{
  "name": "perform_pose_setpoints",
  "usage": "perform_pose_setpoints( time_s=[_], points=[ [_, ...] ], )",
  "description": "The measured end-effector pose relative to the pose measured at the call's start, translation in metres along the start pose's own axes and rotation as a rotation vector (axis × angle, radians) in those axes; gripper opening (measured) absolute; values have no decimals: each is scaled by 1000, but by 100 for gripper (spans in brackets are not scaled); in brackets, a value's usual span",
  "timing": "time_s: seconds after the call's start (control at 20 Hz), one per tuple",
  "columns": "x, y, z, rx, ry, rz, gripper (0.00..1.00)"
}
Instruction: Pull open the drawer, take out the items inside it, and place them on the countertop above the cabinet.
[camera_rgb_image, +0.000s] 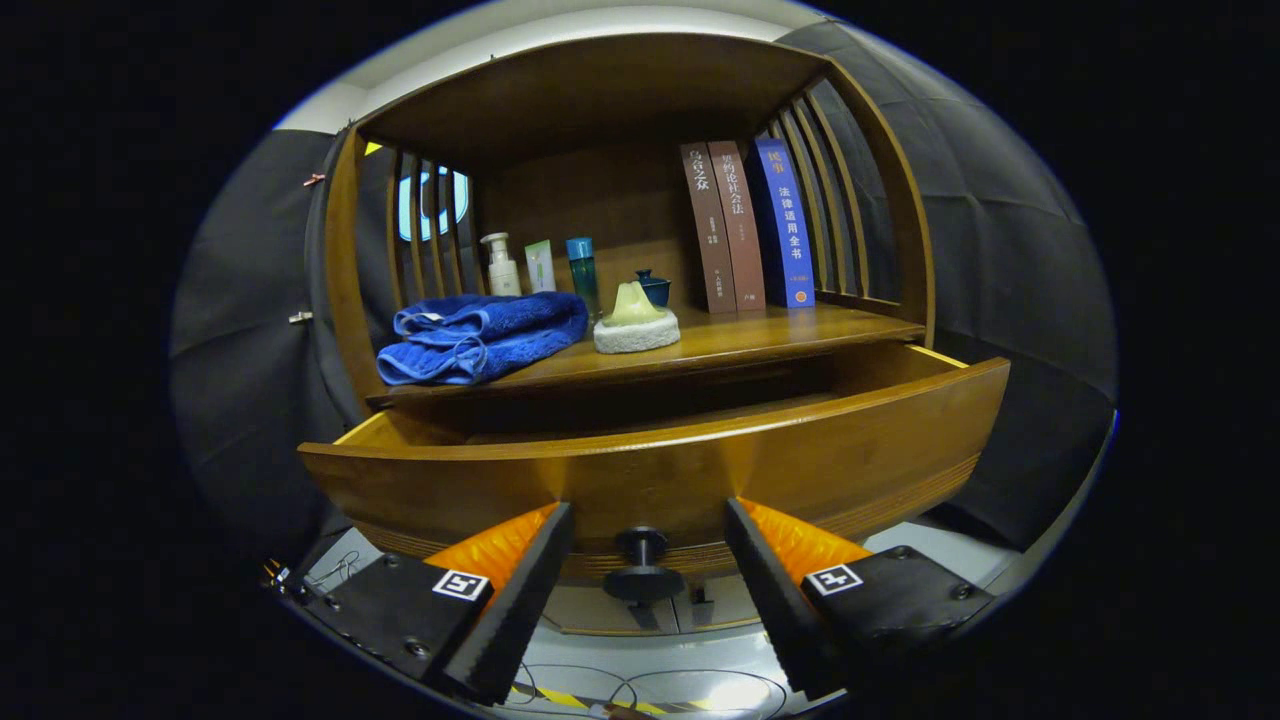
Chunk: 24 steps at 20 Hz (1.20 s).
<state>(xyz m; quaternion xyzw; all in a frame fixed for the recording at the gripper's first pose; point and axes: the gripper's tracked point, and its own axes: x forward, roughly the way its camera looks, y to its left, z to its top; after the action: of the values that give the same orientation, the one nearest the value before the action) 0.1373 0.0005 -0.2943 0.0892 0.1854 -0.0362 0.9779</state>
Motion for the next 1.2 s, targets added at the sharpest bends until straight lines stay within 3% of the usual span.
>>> perform_pose_setpoints(
  time_s=[0.65,1.2],
  points=[
    [64,3,15,-15,5,-8,99],
    [73,7,14,-9,28,-16,99]
  ],
)
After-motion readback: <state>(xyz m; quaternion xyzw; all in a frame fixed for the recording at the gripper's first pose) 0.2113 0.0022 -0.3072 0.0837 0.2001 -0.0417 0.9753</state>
